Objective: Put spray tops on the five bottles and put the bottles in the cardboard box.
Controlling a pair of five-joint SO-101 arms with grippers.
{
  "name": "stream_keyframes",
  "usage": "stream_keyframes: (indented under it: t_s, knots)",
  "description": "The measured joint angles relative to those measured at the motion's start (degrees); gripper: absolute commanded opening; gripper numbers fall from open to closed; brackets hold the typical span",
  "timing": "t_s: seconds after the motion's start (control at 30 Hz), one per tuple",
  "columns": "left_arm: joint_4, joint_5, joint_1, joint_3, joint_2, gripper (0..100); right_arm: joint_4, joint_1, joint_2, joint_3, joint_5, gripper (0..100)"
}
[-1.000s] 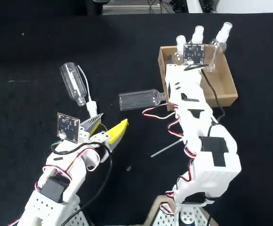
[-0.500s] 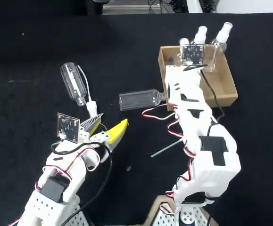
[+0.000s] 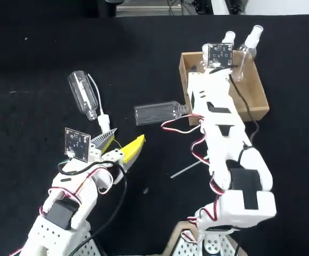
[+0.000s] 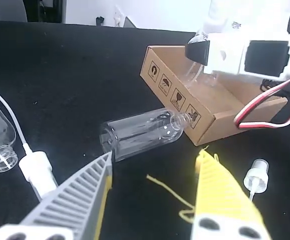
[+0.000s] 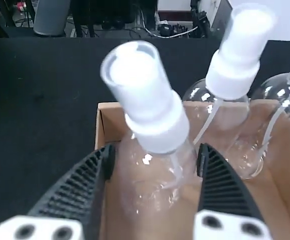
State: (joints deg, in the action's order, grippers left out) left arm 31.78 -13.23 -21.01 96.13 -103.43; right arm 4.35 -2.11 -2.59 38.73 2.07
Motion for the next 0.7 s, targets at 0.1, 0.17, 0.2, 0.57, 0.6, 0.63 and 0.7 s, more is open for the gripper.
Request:
stream_keyframes:
  t_s: [0.1, 0.17, 0.2, 0.57, 0.6, 0.63, 0.7]
  knots:
    - [0.0, 0.0, 0.0, 0.0, 0.0, 24, -5.7, 0.0, 3.4, 0.0, 0.0, 16.9]
    - [0.0, 0.0, 0.0, 0.0, 0.0, 24, -10.3, 0.0, 6.2, 0.0, 0.0, 11.9]
    - [0.0, 0.0, 0.0, 0.0, 0.0, 24, -12.4, 0.0, 7.3, 0.0, 0.0, 10.2]
    - [0.0, 0.0, 0.0, 0.0, 0.0, 24, -39.5, -0.2, 9.1, -8.5, 0.0, 8.8]
    - [0.0, 0.0, 0.0, 0.0, 0.0, 24, -40.9, -0.8, 9.1, -9.0, 0.1, 8.8]
    - [0.0, 0.0, 0.0, 0.0, 0.0, 24, -41.7, -1.6, 9.1, -9.3, 0.1, 8.8]
    - [0.0, 0.0, 0.0, 0.0, 0.0, 24, -42.3, -3.1, 9.1, -9.8, 0.0, 8.8]
